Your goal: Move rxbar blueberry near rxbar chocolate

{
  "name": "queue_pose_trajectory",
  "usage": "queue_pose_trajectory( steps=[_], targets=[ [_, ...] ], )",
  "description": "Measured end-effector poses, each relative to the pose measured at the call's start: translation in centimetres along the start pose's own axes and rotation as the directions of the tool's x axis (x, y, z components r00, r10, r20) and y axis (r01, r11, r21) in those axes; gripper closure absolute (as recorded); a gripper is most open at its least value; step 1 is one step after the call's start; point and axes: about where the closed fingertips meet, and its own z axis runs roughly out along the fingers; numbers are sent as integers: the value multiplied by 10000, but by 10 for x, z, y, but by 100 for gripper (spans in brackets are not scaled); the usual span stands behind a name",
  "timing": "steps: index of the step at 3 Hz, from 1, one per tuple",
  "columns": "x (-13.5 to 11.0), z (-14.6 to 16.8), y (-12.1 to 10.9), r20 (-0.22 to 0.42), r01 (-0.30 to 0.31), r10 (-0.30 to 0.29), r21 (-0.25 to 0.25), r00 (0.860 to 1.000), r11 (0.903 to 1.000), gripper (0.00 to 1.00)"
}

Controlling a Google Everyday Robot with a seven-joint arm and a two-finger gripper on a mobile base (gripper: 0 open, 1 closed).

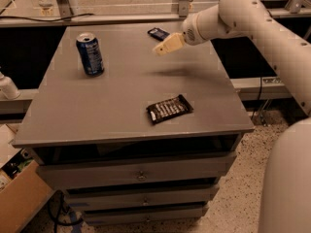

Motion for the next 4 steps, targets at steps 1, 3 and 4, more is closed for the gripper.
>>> queue_pose_trajectory(
  steps=[1, 3, 4],
  targets=[
    [-11, 37, -13, 502, -467, 486, -389, 9976, 9982, 0],
    [-24, 76, -56, 1043, -688, 634, 498, 9925, 9964, 0],
    [-18, 84, -76, 899, -616, 515, 1135, 9946, 9916, 0]
  ],
)
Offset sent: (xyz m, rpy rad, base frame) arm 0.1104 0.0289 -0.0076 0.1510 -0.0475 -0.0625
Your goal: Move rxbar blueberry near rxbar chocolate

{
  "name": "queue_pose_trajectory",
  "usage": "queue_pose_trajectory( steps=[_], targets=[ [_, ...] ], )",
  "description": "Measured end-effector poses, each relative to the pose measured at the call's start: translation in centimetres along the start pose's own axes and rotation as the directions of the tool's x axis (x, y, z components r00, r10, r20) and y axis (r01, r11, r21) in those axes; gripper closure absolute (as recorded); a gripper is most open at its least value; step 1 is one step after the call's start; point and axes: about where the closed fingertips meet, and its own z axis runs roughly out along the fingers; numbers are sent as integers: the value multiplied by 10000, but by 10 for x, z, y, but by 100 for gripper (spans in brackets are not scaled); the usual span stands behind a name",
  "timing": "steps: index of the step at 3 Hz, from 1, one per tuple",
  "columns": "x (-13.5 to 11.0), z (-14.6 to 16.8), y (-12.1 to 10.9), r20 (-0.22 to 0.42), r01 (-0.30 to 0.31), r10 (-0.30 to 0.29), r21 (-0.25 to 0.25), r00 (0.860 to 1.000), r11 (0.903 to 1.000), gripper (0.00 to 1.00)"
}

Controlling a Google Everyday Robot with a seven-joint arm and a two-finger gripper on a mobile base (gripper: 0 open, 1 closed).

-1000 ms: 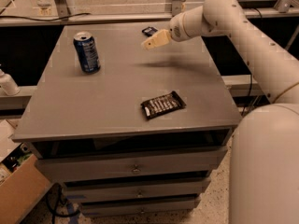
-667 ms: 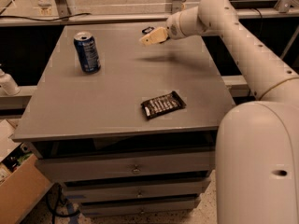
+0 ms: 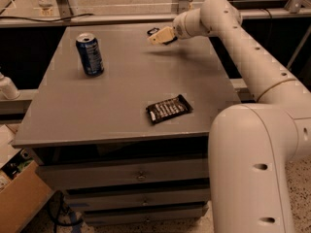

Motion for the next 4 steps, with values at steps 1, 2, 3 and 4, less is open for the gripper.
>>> queue_pose_trajectory(
  steps=[1, 2, 3, 4],
  targets=[
    [13, 11, -11, -422, 4, 9, 324, 9991, 9995, 0],
    [27, 22, -8, -1022, -164, 187, 234, 9946, 9996, 0],
    [32, 29, 2, -1409, -331, 322, -44, 9895, 9994, 18],
    [31, 28, 4, -1559, -487, 454, -175, 9867, 9987, 41]
  ],
)
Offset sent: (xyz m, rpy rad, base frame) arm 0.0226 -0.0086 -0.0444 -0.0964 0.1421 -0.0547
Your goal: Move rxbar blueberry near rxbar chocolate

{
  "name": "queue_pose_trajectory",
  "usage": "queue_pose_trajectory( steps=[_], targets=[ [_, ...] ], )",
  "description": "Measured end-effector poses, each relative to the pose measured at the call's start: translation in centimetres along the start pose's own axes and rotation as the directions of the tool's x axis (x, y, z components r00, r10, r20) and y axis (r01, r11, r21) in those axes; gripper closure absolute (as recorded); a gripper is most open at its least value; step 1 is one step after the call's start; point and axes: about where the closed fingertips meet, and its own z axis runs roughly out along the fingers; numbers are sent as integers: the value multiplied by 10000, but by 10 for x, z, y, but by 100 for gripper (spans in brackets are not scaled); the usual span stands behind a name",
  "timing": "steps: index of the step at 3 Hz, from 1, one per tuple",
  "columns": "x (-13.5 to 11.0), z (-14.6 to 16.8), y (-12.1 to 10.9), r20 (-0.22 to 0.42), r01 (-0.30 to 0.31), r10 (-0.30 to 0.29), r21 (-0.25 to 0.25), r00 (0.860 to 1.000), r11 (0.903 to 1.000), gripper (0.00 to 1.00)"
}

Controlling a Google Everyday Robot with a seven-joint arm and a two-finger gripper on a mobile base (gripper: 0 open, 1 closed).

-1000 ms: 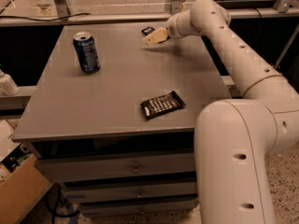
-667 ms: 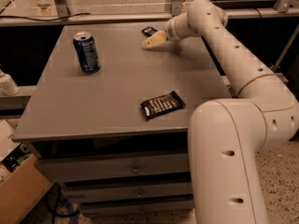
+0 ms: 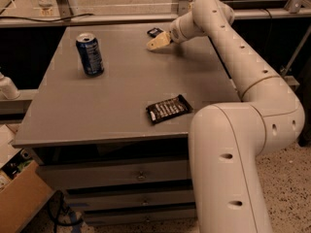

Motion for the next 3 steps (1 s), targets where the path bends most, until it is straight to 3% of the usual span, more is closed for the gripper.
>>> queue_pose_trajectory(
  steps=[2, 3],
  targets=[
    [-2, -3, 0, 28, -16, 16, -29, 10000, 10000, 87],
    [-3, -4, 0, 29, -15, 15, -29, 10000, 10000, 100]
  ],
)
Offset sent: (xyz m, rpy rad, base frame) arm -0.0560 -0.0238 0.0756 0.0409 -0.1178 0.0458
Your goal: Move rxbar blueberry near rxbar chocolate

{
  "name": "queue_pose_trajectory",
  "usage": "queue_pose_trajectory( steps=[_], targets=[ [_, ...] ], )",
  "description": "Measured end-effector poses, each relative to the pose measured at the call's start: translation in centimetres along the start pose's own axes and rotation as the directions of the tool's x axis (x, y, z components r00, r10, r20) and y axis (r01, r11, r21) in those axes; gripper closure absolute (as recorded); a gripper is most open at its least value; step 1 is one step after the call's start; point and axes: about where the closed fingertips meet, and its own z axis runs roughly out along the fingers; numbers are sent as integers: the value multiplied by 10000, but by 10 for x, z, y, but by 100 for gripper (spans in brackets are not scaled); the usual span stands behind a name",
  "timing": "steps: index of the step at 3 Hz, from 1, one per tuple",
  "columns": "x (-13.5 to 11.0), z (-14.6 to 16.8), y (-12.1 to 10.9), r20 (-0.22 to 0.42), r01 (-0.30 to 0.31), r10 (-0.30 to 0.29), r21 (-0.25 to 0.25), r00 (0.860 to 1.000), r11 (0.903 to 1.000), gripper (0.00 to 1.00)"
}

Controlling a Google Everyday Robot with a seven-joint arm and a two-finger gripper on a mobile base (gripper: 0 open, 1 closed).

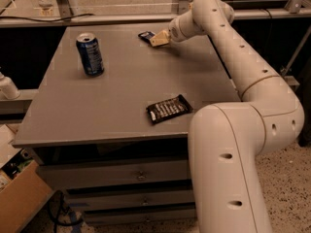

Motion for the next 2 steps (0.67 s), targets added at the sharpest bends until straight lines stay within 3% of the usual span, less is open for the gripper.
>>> queue_pose_trajectory(
  steps=[2],
  targets=[
    [-2, -1, 0, -1, 1, -1, -4, 10000, 10000, 100]
  ],
)
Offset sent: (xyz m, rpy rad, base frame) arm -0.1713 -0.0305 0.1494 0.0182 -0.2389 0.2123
